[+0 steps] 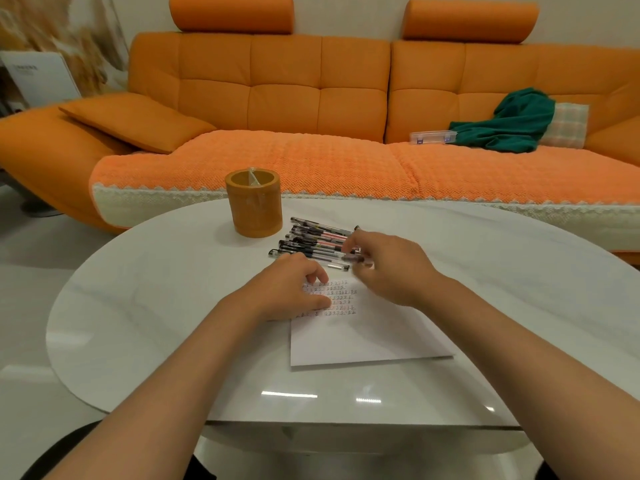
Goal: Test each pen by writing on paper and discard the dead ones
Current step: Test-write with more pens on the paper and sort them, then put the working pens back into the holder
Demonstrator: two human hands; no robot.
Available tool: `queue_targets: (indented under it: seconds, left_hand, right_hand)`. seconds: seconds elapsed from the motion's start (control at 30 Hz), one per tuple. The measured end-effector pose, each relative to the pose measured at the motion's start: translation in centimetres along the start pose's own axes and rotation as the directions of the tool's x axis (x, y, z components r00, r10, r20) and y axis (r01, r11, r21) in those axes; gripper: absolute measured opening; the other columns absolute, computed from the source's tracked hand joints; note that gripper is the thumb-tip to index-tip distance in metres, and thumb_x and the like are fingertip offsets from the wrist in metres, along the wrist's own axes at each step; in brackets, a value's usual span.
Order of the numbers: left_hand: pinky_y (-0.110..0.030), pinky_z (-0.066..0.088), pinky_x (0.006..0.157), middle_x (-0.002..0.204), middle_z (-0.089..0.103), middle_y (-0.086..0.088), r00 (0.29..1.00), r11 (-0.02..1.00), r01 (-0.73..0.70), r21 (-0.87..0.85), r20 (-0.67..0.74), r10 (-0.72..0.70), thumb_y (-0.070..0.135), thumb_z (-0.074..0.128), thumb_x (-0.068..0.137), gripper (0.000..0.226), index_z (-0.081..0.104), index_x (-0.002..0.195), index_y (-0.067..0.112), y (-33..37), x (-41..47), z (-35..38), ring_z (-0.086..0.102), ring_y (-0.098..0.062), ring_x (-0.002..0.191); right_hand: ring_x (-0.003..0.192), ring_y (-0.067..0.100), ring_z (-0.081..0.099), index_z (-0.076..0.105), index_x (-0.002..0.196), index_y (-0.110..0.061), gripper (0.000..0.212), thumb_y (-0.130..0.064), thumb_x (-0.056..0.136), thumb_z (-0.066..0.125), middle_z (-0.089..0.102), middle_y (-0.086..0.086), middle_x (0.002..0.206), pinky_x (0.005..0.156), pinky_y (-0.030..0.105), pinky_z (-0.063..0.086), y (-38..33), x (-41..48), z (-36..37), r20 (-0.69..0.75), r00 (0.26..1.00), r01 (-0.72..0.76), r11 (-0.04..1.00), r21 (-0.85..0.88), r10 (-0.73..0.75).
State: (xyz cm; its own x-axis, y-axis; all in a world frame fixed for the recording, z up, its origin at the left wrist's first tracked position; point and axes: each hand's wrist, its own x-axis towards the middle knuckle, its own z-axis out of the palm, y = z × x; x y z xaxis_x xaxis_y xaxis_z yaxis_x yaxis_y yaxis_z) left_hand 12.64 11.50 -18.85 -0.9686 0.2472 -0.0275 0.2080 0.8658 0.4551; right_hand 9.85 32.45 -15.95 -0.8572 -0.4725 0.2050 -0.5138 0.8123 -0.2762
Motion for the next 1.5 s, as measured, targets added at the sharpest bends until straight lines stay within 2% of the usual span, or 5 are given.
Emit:
queue_targets:
  seconds: [0.13, 0.3, 0.63, 0.8, 1.5]
  left_hand:
    - [-0.025, 0.048, 0.078, 0.101, 0.055, 0.020, 0.998, 0.996, -0.014, -0.086, -0.068, 0.008, 0.036, 0.068, 0.092, 0.018, 0.057, 0.105, 0.042, -0.1, -0.1, 0.1, 0.055, -0.005, 0.094]
    - [-0.027, 0.056, 0.079, 0.098, 0.062, 0.020, 0.995, 0.990, 0.001, -0.141, -0.099, -0.015, 0.025, 0.064, 0.095, 0.020, 0.063, 0.111, 0.037, -0.2, -0.3, -0.2, 0.061, -0.005, 0.090]
    - [-0.024, 0.050, 0.074, 0.104, 0.066, 0.012, 0.980, 0.977, 0.023, -0.210, -0.187, -0.063, 0.034, 0.066, 0.094, 0.019, 0.066, 0.113, 0.031, -1.1, -0.5, -1.4, 0.060, -0.005, 0.087]
    - [-0.019, 0.044, 0.068, 0.108, 0.067, 0.010, 0.957, 0.987, 0.117, -0.111, -0.254, -0.142, 0.031, 0.069, 0.093, 0.020, 0.067, 0.112, 0.029, -2.6, 0.0, -2.3, 0.057, -0.007, 0.085]
    - [-0.036, 0.037, 0.107, 0.142, 0.048, 0.005, 0.945, 0.990, 0.087, -0.113, -0.304, -0.118, 0.038, 0.068, 0.092, 0.047, 0.056, 0.137, 0.031, -5.4, 2.5, -2.5, 0.036, -0.015, 0.133]
  right_hand:
    - [0.058, 0.020, 0.046, 0.048, 0.067, -0.017, 0.067, -0.081, 0.082, 0.032, 0.048, -0.001, 0.060, 0.053, 0.033, 0.033, -0.9, 0.7, 1.2, 0.039, 0.998, -0.037, 0.992, -0.124, 0.042]
    - [0.053, 0.020, 0.031, 0.033, 0.057, -0.020, 0.058, -0.068, 0.089, 0.035, 0.029, -0.002, 0.052, 0.050, 0.032, 0.024, -1.7, 1.4, 2.1, 0.071, 0.992, -0.090, 0.978, -0.187, 0.105]
    - [0.080, 0.011, 0.049, 0.052, 0.108, -0.026, 0.015, -0.039, 0.099, 0.047, 0.046, -0.017, 0.084, 0.066, 0.033, 0.038, -2.9, 2.1, 3.4, 0.073, 0.997, -0.002, 0.999, 0.050, -0.002]
    - [0.096, 0.009, 0.042, 0.057, 0.124, -0.024, 0.043, 0.002, 0.090, 0.048, 0.041, -0.010, 0.107, 0.080, 0.023, 0.034, -2.8, 2.5, 4.0, 0.084, 0.994, 0.067, 0.992, 0.108, -0.076]
    - [0.092, 0.016, 0.065, 0.076, 0.105, -0.023, 0.024, -0.013, 0.096, 0.056, 0.073, -0.003, 0.108, 0.081, 0.033, 0.055, -1.0, 10.8, 3.2, 0.109, 0.991, -0.059, 0.993, -0.106, 0.071]
